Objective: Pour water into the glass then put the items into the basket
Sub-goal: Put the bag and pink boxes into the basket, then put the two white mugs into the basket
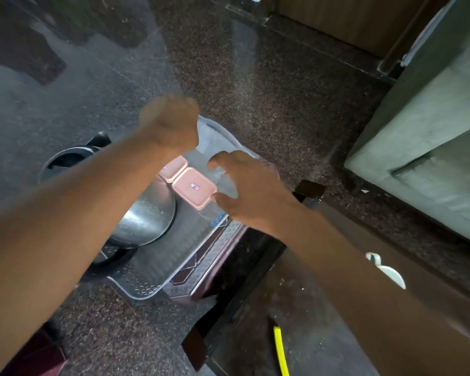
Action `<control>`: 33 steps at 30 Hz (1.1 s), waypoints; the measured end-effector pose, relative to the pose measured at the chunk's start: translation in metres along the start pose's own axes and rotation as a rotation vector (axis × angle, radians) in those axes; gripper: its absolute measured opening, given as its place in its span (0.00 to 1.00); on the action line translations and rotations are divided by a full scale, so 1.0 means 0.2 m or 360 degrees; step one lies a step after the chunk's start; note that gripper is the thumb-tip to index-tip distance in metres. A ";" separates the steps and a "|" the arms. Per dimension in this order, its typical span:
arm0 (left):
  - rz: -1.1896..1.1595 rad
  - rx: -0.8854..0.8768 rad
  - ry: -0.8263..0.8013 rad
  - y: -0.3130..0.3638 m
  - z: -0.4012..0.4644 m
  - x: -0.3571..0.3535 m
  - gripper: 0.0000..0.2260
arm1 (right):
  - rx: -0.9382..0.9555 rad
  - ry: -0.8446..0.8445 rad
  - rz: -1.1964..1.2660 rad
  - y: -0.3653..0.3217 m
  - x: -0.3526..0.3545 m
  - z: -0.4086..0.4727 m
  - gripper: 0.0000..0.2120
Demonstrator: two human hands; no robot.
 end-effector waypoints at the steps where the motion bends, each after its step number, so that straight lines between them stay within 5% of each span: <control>1: -0.0132 -0.0006 0.0056 0.02 -0.05 0.02 0.16 | -0.0007 0.0068 0.0077 -0.02 0.03 -0.08 0.24; 3: -0.0475 -0.0067 0.0135 0.09 -0.19 0.06 0.13 | -0.0060 0.0191 0.0219 -0.04 0.10 -0.26 0.25; 7: -0.1404 -0.0292 -0.0208 0.28 -0.54 0.09 0.14 | -0.0219 0.0393 0.0328 -0.02 0.19 -0.64 0.24; 12: -0.1900 -0.0464 -0.0401 0.58 -0.98 0.01 0.16 | -0.0476 0.0665 0.0250 0.12 0.23 -1.15 0.24; 19: -0.1946 -0.0407 -0.0791 0.91 -1.41 -0.33 0.19 | -0.0914 0.0621 0.0002 0.44 0.15 -1.62 0.28; 24: -0.1715 -0.0302 -0.0921 1.09 -1.55 -0.56 0.33 | -0.1022 0.0534 0.0037 0.58 0.08 -1.80 0.32; 28: -0.1592 -0.0260 -0.0788 1.19 -1.60 -0.66 0.35 | -0.0998 0.0587 0.0090 0.56 0.11 -1.95 0.30; 33: -0.1753 -0.0445 -0.0479 1.28 -1.73 -0.59 0.26 | -0.1114 0.1009 -0.0107 0.58 0.30 -2.33 0.25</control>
Point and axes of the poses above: each hand's wrist, its own z-axis towards the middle knuckle, its own x-axis out of the back of the hand, y = z × x, the point moved 3 cm from there along z, towards the middle knuckle, and after that the axes turned 9 degrees about x, right-handed, at the moved point
